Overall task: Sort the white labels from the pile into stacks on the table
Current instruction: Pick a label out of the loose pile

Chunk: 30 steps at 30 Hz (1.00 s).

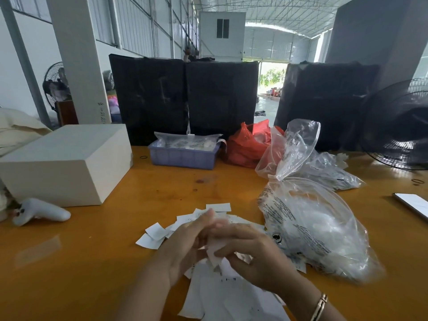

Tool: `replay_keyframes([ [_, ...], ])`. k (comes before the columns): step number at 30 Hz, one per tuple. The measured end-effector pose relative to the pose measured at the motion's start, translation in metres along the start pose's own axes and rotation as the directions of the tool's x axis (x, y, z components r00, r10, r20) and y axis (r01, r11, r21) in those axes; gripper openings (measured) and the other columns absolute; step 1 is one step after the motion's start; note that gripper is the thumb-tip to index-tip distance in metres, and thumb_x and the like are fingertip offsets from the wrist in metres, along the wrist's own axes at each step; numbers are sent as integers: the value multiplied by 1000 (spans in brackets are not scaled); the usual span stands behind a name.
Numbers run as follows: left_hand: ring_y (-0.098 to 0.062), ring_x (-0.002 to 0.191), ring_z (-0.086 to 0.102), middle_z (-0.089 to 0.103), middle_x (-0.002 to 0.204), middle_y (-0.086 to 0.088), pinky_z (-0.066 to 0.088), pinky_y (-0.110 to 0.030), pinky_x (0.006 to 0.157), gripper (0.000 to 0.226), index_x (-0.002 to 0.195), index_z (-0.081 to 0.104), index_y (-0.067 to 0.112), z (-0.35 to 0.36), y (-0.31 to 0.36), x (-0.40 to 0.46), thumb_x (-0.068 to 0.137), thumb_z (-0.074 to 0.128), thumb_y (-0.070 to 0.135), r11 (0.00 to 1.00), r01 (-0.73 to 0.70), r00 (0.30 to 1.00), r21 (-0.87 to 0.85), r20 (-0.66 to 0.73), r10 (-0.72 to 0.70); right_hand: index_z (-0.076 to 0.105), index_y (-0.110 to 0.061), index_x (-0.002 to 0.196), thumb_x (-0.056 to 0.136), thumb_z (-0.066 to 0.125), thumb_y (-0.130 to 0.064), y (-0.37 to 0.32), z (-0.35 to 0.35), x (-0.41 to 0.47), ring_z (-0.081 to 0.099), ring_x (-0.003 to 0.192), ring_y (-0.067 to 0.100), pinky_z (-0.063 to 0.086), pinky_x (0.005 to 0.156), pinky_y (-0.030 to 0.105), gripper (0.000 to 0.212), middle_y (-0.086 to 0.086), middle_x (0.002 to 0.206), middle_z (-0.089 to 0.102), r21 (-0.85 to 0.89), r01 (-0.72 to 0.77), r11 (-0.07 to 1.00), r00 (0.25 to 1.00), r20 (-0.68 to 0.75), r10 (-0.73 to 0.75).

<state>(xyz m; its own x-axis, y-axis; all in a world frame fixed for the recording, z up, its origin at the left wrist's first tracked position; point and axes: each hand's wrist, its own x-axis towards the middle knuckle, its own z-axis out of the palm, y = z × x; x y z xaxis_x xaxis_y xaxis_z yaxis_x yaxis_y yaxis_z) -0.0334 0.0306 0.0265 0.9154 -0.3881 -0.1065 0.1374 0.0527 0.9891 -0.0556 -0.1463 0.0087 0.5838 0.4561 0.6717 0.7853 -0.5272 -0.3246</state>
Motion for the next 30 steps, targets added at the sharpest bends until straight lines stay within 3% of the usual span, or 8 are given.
replay_keyframes([
  [5, -18, 95, 70, 75, 99, -1, 57, -30, 77, 34, 93, 78, 30, 3, -6, 3, 66, 65, 47, 998, -37, 987, -55, -160, 28, 76, -14, 84, 81, 64, -1, 0, 0, 1, 60, 113, 3, 47, 94, 20, 18, -12, 122, 64, 234, -98, 967, 995, 1, 101],
  [7, -17, 89, 72, 76, 95, -3, 56, -27, 69, 31, 91, 78, 21, 0, -6, 6, 68, 67, 39, 985, -68, 966, -160, -256, 25, 76, -22, 83, 81, 66, 5, 2, -3, -1, 61, 112, 5, 49, 93, 23, 29, -15, 121, 65, 376, -226, 899, 970, 3, 242],
  [10, -17, 85, 73, 76, 92, -6, 58, -27, 64, 35, 96, 72, 9, -6, -4, 7, 69, 72, 31, 975, -140, 943, -173, -322, 78, 76, -31, 81, 80, 63, -6, 4, -14, 0, 68, 94, 13, 55, 77, 25, 29, -9, 105, 71, 675, -334, 658, 862, -64, 503],
  [14, -11, 85, 72, 76, 87, 2, 58, -24, 67, 29, 95, 68, 11, 1, -6, 6, 75, 72, 33, 974, -191, 933, 117, -287, 218, 68, -28, 103, 85, 62, 0, 13, -16, 2, 68, 73, 17, 55, 61, 24, 34, -4, 90, 70, 761, -410, 502, 680, -111, 725],
  [17, -8, 79, 72, 76, 80, 6, 57, -23, 70, 10, 93, 68, 15, 8, -11, 7, 85, 68, 20, 916, -231, 922, 328, -225, 313, 56, -14, 103, 85, 62, 4, 14, -16, 4, 64, 63, 16, 53, 57, 23, 26, 3, 80, 72, 738, -450, 502, 650, -115, 751],
  [20, -3, 73, 71, 74, 75, 11, 52, -12, 70, 4, 85, 69, 23, 11, -14, 6, 84, 70, 19, 848, -250, 927, 467, -137, 349, 60, -8, 88, 83, 66, 1, 11, -19, 6, 60, 59, 14, 50, 53, 23, 12, 5, 74, 69, 719, -431, 546, 686, -132, 716],
  [25, 5, 69, 65, 71, 70, 18, 44, -2, 59, 11, 74, 66, 27, 14, -15, 5, 78, 74, 33, 781, -227, 928, 582, -115, 355, 64, -18, 73, 83, 68, -4, 4, -17, 7, 56, 55, 6, 48, 51, 21, 17, -5, 68, 67, 612, -484, 626, 729, -113, 675],
  [30, 7, 73, 63, 68, 68, 22, 45, -3, 61, 15, 69, 63, 32, 10, -14, 6, 75, 76, 36, 731, -254, 898, 633, -126, 421, 63, -21, 86, 83, 69, -6, 3, -20, 6, 62, 64, 10, 54, 56, 25, 16, -13, 83, 69, 510, -507, 695, 785, -60, 617],
])
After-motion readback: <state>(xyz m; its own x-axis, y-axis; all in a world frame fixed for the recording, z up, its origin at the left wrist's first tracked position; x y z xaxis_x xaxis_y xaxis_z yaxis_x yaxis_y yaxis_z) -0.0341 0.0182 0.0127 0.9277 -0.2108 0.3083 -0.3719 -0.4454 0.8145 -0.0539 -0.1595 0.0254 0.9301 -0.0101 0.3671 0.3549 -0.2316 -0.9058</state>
